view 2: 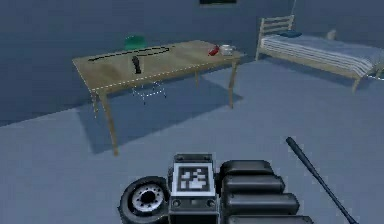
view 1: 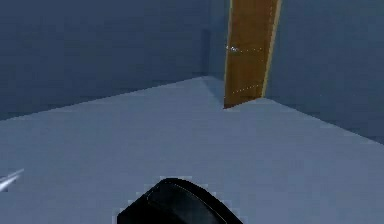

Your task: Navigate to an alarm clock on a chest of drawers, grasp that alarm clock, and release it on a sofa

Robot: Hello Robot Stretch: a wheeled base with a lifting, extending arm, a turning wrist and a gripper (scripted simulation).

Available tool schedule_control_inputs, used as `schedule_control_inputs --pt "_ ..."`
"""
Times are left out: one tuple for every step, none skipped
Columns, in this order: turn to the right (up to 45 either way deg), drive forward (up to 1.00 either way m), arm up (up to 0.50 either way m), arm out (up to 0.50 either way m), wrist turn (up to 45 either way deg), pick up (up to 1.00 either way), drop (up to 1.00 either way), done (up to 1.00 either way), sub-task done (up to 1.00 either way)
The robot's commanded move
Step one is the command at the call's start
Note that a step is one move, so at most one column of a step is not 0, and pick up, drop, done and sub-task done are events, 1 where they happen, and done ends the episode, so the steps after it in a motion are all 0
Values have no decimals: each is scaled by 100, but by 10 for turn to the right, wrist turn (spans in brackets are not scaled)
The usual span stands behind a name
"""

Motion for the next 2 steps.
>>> schedule_control_inputs --pt "0 100 0 0 0 0 0 0 0" --pt "0 100 0 0 0 0 0 0 0"
